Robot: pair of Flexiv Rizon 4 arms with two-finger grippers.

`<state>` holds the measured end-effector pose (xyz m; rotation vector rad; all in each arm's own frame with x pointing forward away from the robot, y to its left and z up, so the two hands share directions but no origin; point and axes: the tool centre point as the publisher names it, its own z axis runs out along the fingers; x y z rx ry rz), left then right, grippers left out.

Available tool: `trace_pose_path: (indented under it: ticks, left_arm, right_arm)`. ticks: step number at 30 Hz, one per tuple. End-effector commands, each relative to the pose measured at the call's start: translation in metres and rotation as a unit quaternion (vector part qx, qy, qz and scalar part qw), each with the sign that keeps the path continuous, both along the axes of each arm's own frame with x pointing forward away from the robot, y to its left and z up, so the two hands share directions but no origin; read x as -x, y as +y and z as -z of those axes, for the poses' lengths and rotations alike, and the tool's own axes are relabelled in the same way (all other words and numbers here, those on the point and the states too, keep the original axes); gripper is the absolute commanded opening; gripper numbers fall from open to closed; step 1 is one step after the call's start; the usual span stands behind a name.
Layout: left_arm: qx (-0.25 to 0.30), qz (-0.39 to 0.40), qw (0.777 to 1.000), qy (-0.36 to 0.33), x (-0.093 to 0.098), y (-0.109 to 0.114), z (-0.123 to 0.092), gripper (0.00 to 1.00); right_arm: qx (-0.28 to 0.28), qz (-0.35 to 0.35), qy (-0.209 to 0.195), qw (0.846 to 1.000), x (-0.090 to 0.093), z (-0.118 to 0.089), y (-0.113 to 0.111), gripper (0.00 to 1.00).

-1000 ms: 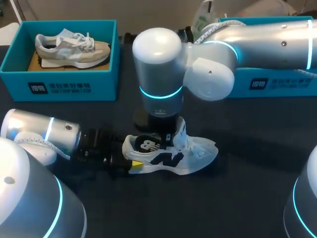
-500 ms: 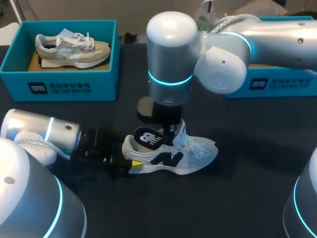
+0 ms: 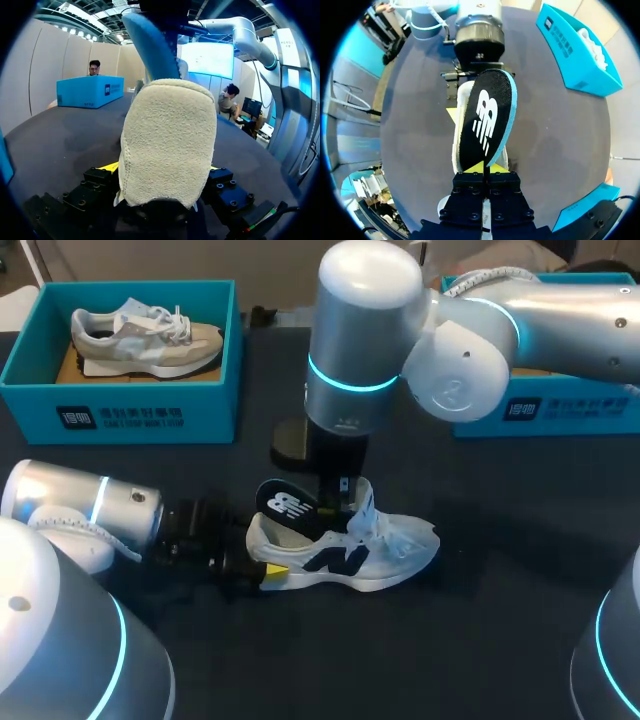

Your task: Take the shoe out of the shoebox, open the shoe tongue, remove and reinsert the insole, then place the shoe into the shoebox

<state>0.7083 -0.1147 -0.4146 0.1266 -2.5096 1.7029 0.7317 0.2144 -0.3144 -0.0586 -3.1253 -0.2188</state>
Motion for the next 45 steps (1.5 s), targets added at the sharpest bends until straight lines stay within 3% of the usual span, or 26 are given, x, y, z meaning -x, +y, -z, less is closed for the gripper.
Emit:
trace_pose_path:
  ticks: [1,9,17,18,19,20,24,42,45]
  left_arm:
    - [-0.001,0.0,1.0,0.0,0.0,0.0,0.003,0.0]
    - [-0.001,0.0,1.0,0.0,0.0,0.0,0.003,0.0]
    - [-0.001,0.0,1.0,0.0,0.0,0.0,0.003,0.0]
    - [-0.001,0.0,1.0,0.0,0.0,0.0,0.003,0.0]
    - [-0.001,0.0,1.0,0.0,0.0,0.0,0.003,0.0]
    - [-0.001,0.0,1.0,0.0,0.0,0.0,0.003,0.0]
    - [-0.001,0.0,1.0,0.0,0.0,0.0,0.003,0.0]
    - [-0.001,0.0,1.0,0.0,0.0,0.0,0.003,0.0]
    - [-0.001,0.0,1.0,0.0,0.0,0.0,0.003,0.0]
  right_arm:
    - [-0.008,-0.012,0.001,1.0,-0.005,-0.003,0.009,0.0]
    - [-0.03,-0.041,0.006,0.999,-0.002,-0.002,0.028,0.0]
    - [-0.039,-0.051,0.022,0.998,-0.001,0.001,0.031,0.0]
    - [-0.04,-0.052,0.022,0.998,-0.001,0.0,0.03,0.15]
    - [-0.04,-0.053,0.023,0.998,-0.002,-0.001,0.029,0.47]
    - [-0.041,-0.053,0.025,0.997,-0.002,-0.003,0.028,1.0]
    - [-0.036,-0.043,0.029,0.998,-0.003,-0.013,0.022,1.0]
    - [-0.036,-0.043,0.029,0.998,-0.003,-0.013,0.022,1.0]
    - [-0.084,-0.001,0.044,0.996,0.0,-0.013,0.018,1.0]
